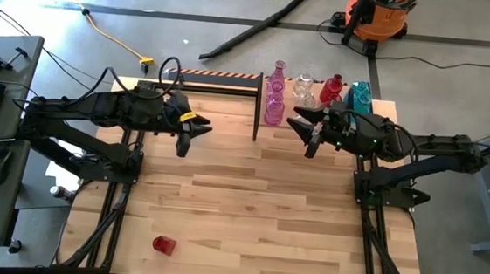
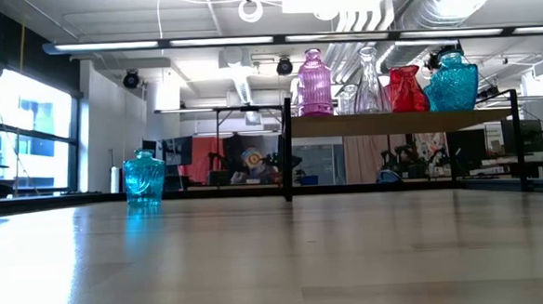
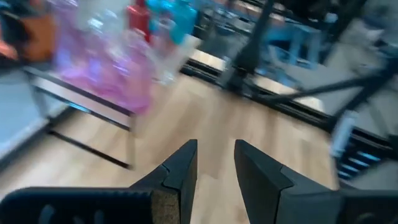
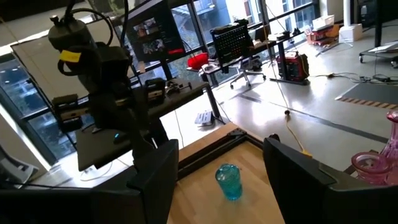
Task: Sort vases onto shelf
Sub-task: Put the red vase on the shelf aligned with the other red vase
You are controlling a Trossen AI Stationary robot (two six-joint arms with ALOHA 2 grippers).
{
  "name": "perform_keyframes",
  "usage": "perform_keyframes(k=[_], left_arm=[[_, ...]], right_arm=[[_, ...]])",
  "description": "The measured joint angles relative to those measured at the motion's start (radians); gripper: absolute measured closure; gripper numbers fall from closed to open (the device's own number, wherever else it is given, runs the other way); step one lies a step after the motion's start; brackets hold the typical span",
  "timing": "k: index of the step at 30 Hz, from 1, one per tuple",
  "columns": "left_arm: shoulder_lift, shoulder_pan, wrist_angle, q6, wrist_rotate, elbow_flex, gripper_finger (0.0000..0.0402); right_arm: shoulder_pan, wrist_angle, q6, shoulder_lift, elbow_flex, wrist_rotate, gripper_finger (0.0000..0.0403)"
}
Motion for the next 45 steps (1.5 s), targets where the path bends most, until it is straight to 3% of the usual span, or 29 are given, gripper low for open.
perform_keyframes(k=[6,9,19,34,45], left_arm=[[0.009,-0.004,-0.078,-0.114,0.314,0.000,0.0302],[0.014,-0.020,-0.147,-0.176,0.389,0.000,0.0302],[0.013,-0.166,-0.369,-0.467,0.387,0.000,0.0302],[0.076,-0.442,-0.379,-0.983,0.324,0.000,0.0302],[0.223,-0.587,-0.378,-1.206,0.323,0.000,0.0302]], right_arm=[[0.000,0.000,0.000,0.000,0.000,0.001,0.0185],[0.000,-0.001,-0.005,0.000,0.000,0.001,0.0185],[-0.003,-0.024,-0.044,0.001,-0.001,0.002,0.0185],[-0.003,-0.057,-0.143,0.001,-0.001,0.001,0.0185],[-0.003,-0.079,-0.191,0.001,-0.001,0.000,0.0185]])
